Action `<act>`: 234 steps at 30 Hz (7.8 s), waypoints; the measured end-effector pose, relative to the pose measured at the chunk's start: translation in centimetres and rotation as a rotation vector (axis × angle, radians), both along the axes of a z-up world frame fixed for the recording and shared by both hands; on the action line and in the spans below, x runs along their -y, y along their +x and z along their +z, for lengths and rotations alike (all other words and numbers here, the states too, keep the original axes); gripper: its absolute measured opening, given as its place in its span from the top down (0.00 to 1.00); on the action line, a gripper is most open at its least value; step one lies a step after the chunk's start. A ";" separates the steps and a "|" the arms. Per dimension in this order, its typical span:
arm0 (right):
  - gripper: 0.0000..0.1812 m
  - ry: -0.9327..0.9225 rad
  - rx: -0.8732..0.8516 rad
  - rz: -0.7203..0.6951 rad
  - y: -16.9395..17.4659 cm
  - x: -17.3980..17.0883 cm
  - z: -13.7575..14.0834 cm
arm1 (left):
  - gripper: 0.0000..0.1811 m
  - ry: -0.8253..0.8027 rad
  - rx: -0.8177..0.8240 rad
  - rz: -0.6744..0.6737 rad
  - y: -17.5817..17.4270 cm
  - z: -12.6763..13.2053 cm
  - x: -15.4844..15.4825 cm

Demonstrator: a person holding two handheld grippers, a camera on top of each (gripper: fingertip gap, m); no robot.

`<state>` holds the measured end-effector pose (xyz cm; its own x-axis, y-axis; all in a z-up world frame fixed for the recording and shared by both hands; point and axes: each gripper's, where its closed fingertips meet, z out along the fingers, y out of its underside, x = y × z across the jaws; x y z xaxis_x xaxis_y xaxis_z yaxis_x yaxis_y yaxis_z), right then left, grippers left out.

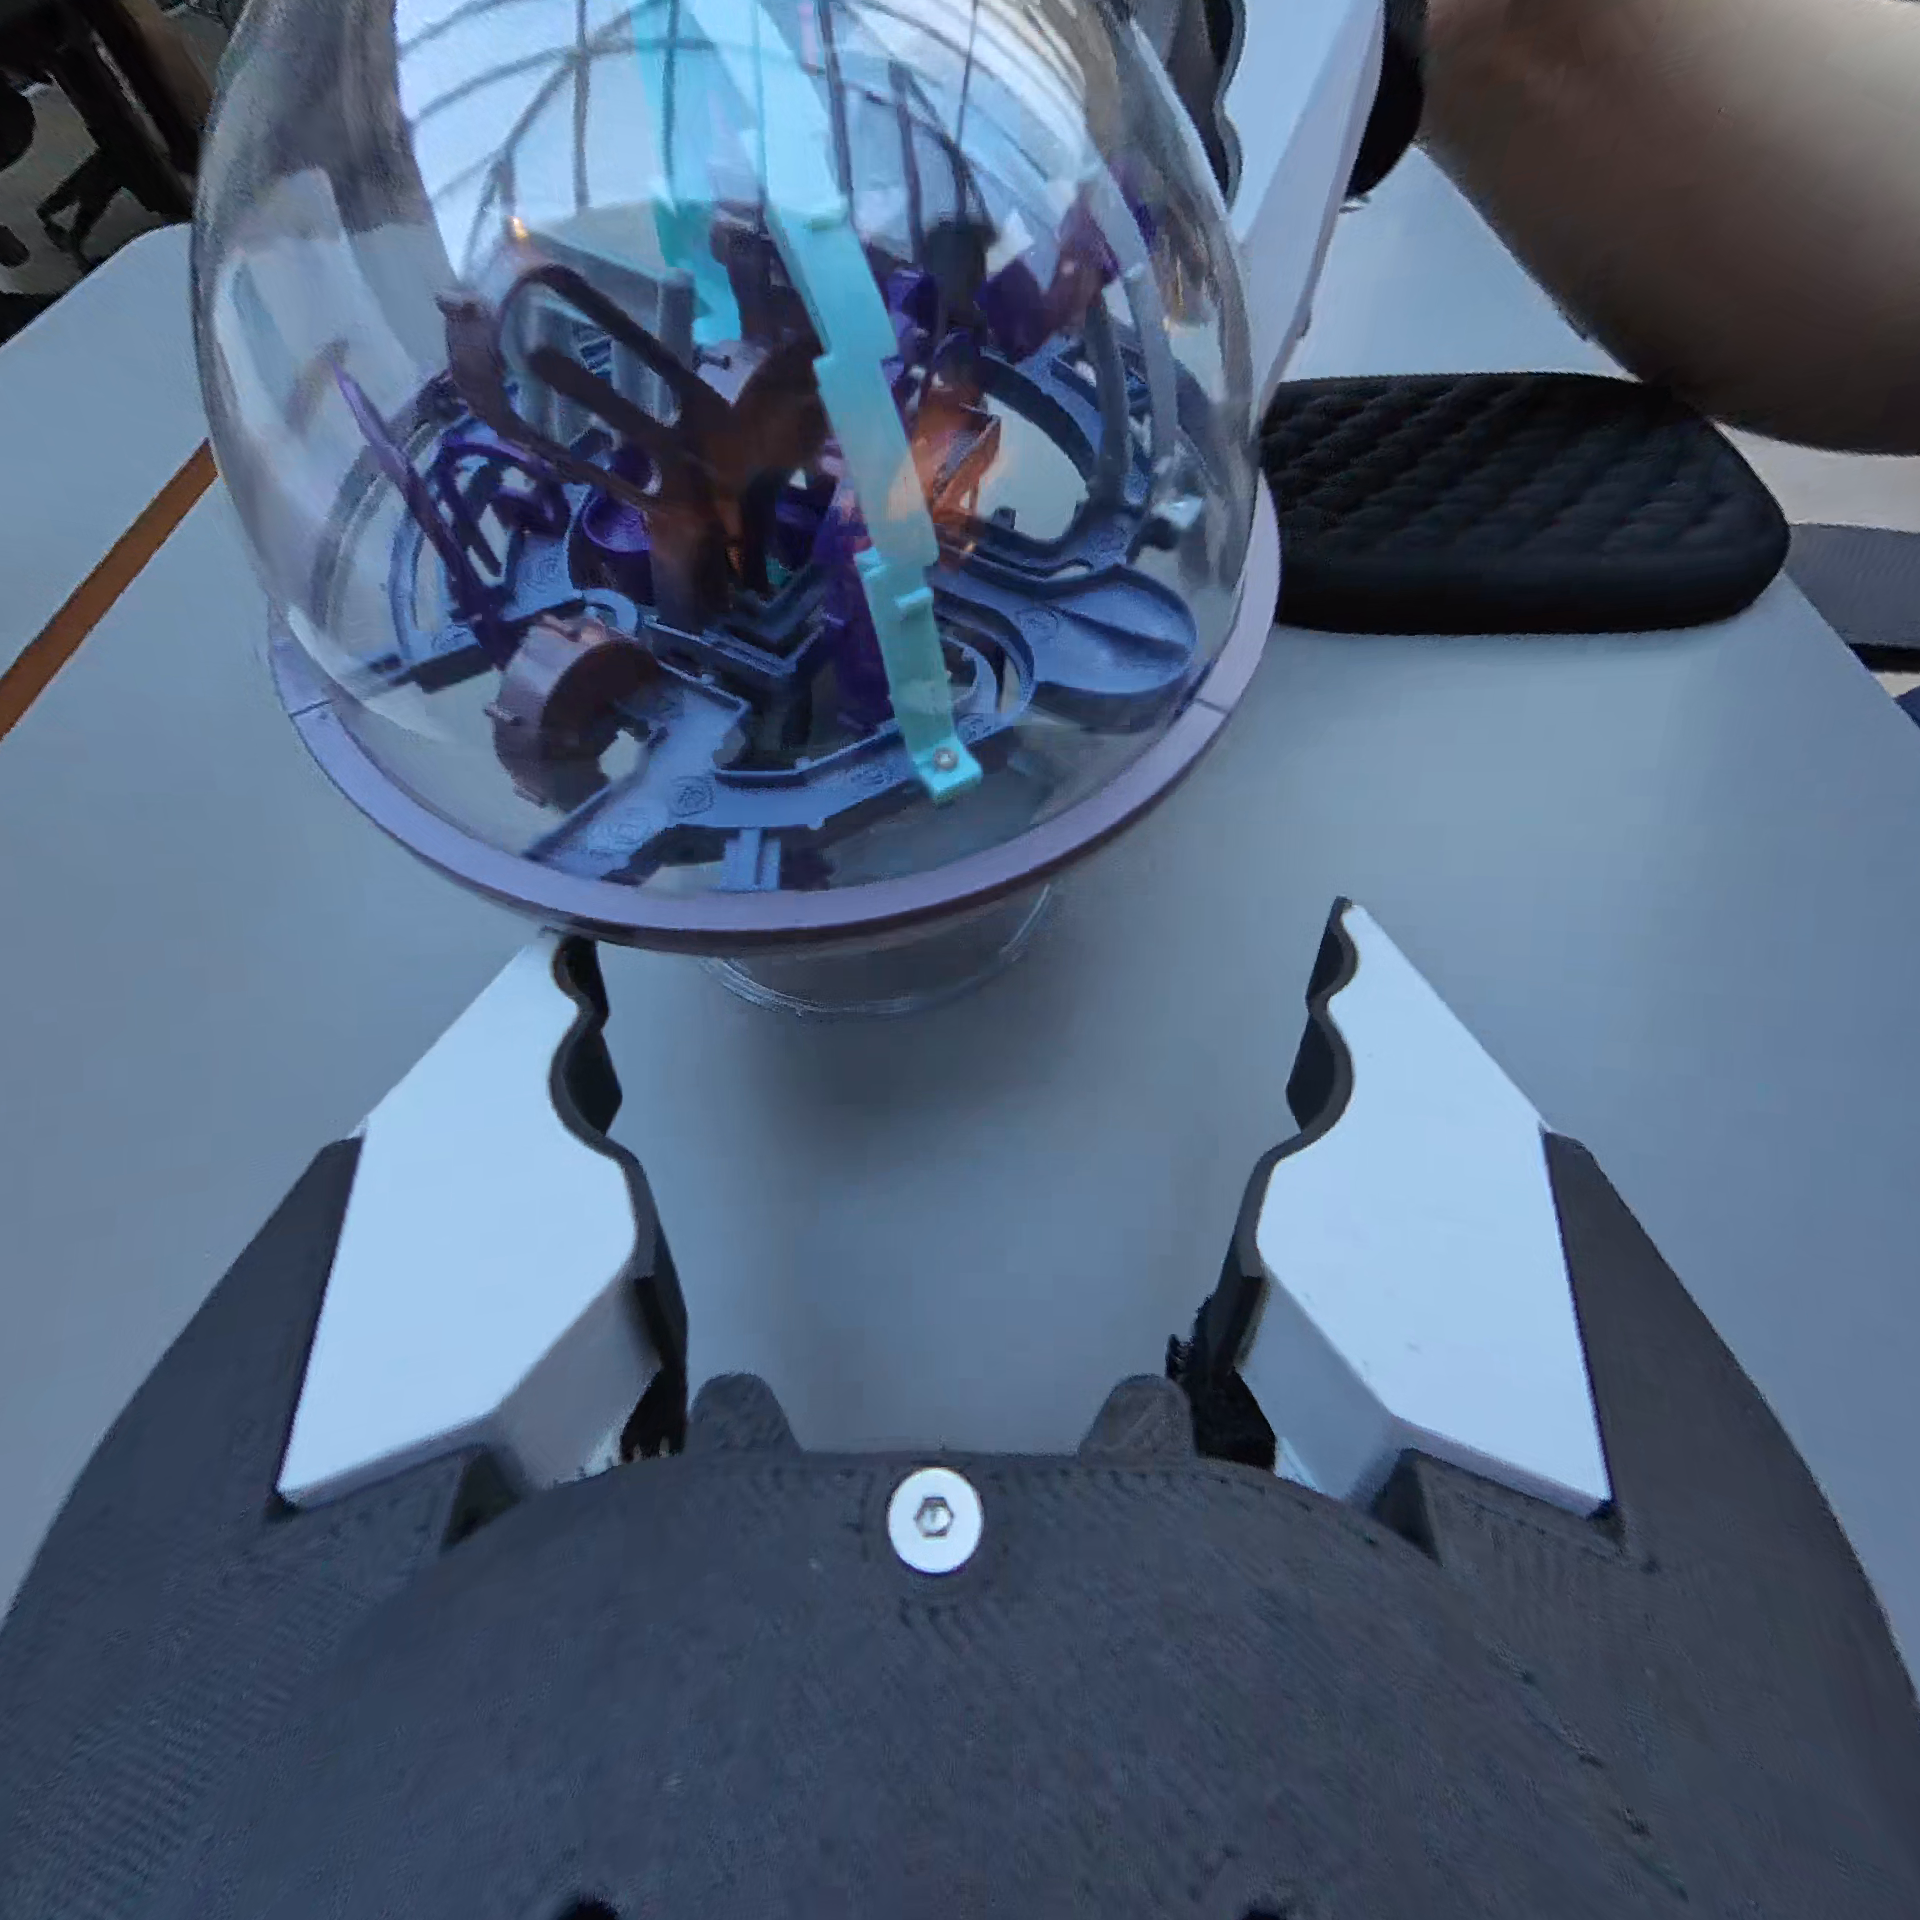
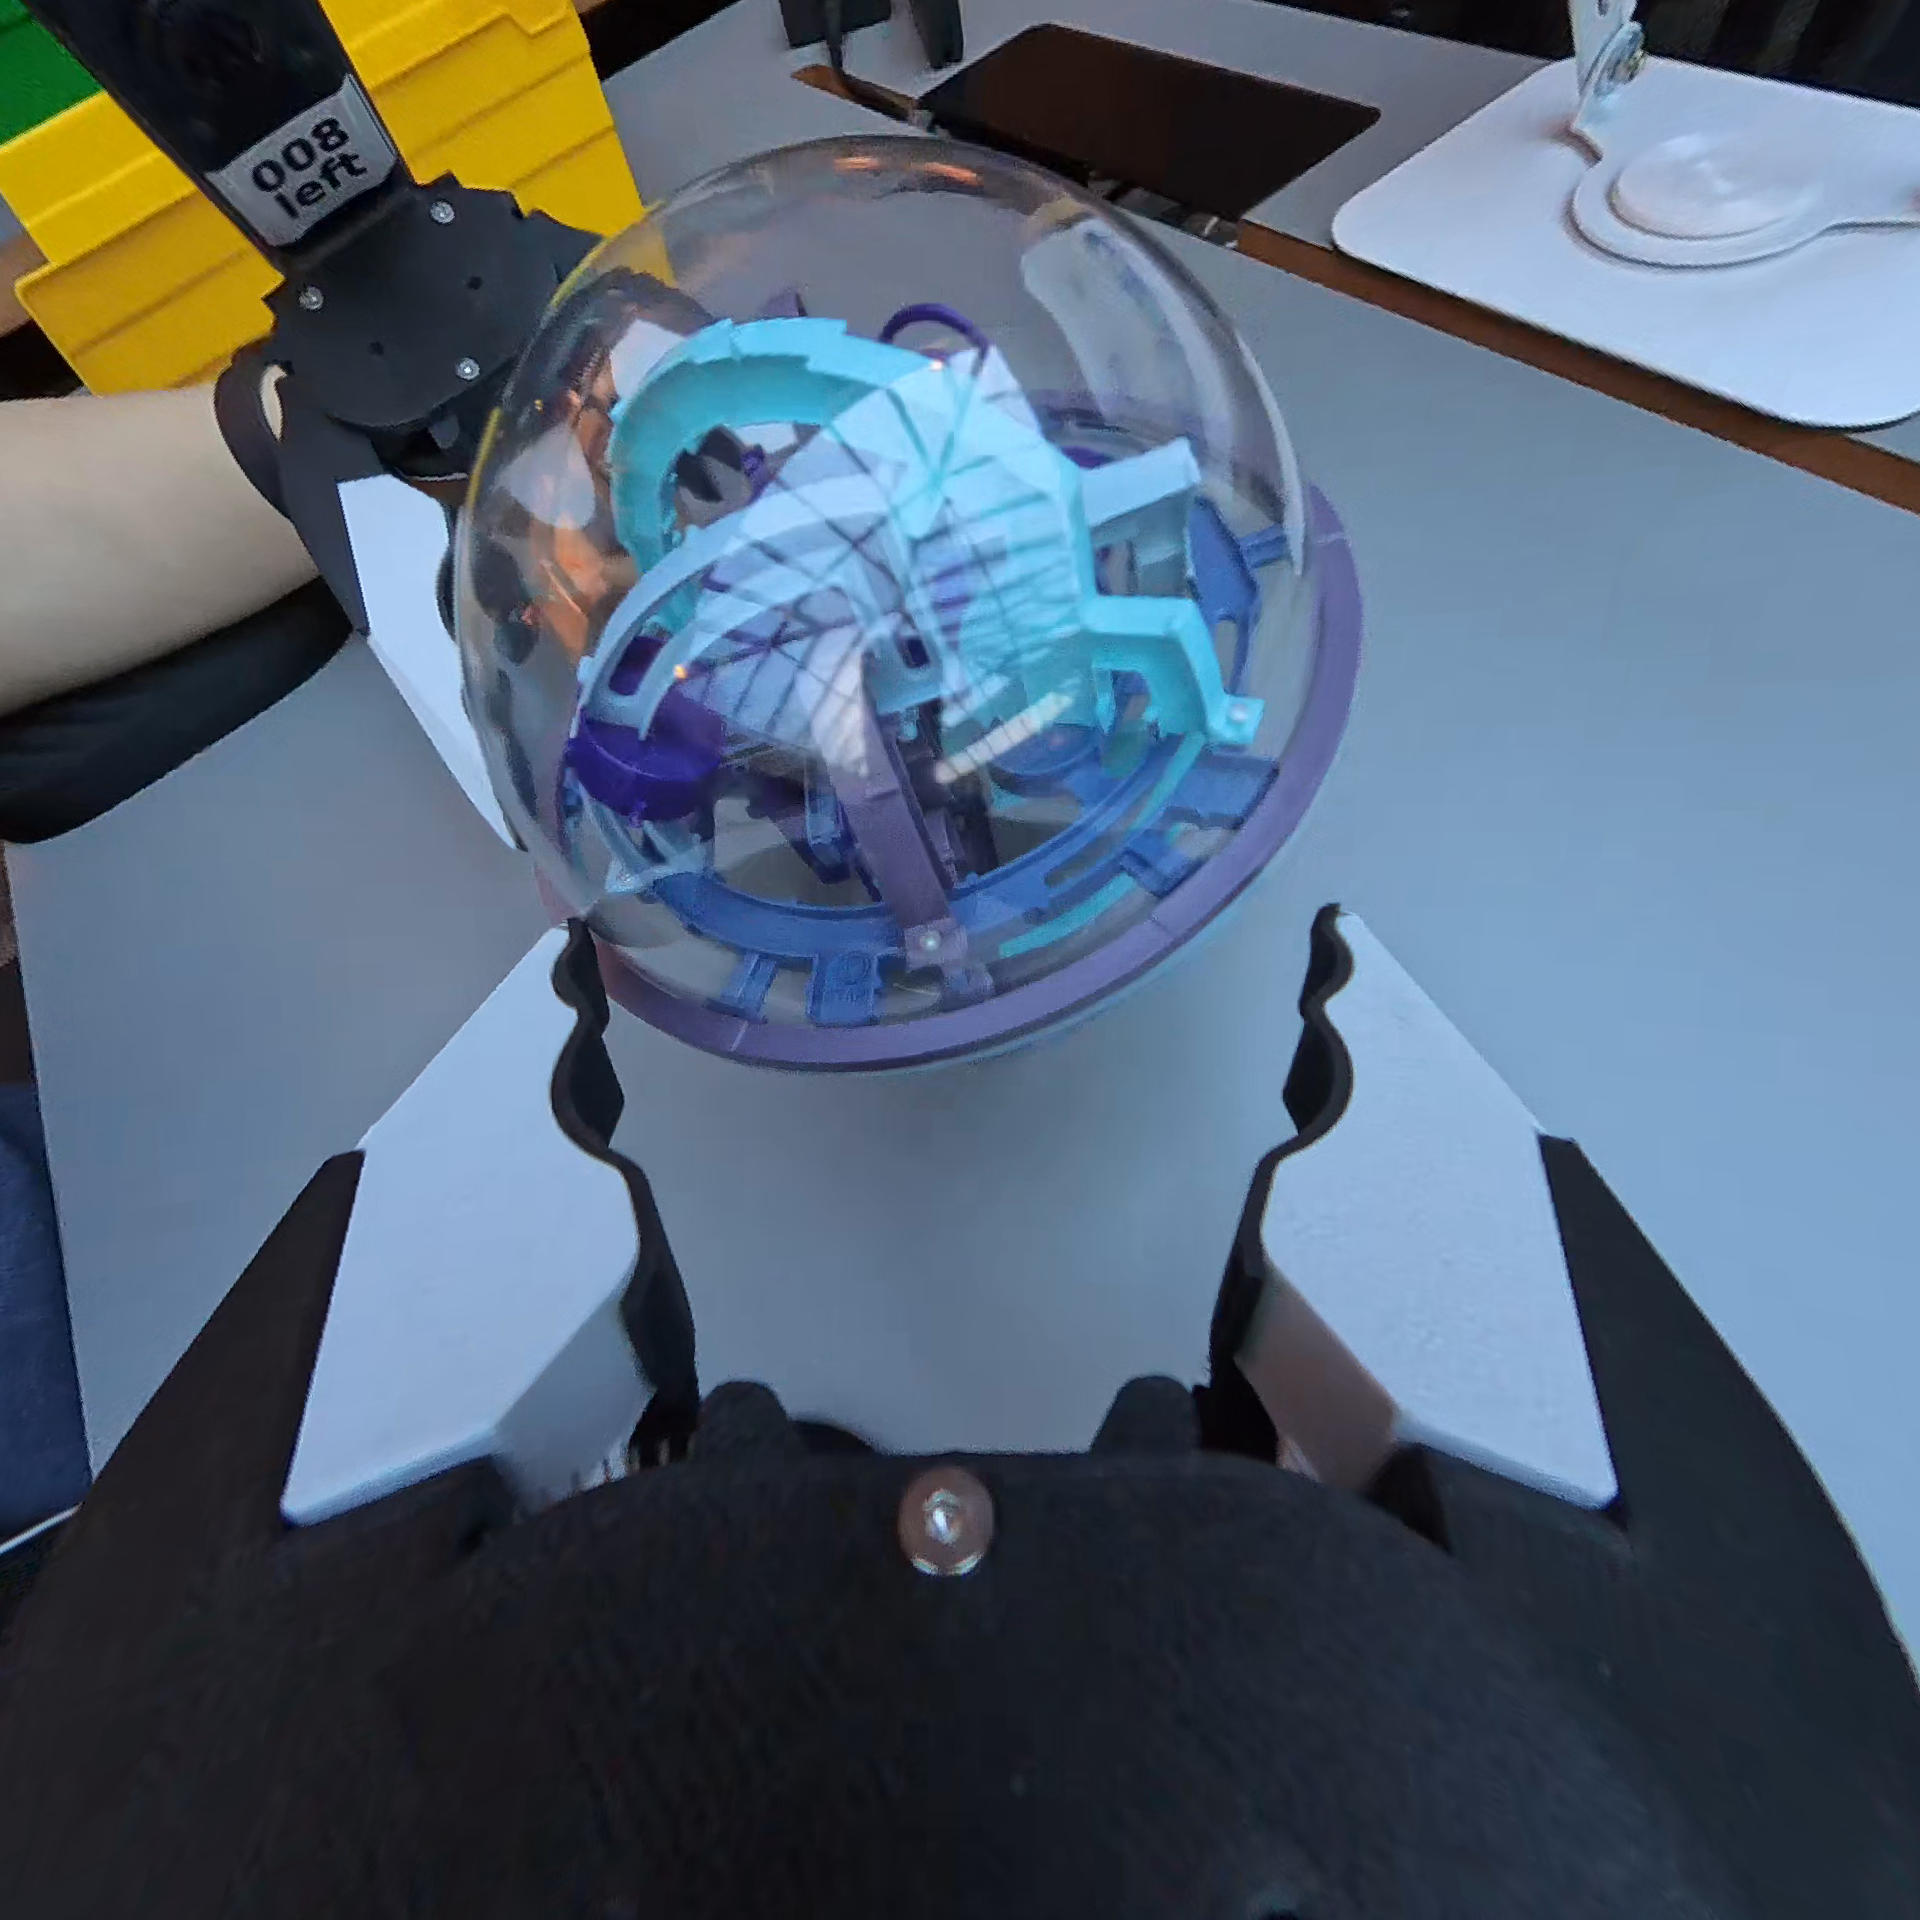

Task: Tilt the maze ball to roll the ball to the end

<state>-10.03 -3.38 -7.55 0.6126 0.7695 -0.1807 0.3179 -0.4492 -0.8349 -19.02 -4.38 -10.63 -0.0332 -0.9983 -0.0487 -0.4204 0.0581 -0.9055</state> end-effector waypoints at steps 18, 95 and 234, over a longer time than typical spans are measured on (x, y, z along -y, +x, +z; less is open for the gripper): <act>0.18 -0.069 -0.093 0.148 -3.7 -0.4 -1.8 | 0.18 -0.221 0.099 0.157 2.4 1.2 -1.9; 0.14 1.399 -0.002 0.209 -8.0 9.5 31.0 | 0.18 1.188 0.141 0.273 -0.8 33.3 7.8; 0.13 1.492 0.666 0.042 -10.0 14.4 38.5 | 0.17 1.276 0.470 0.445 -3.2 40.3 12.0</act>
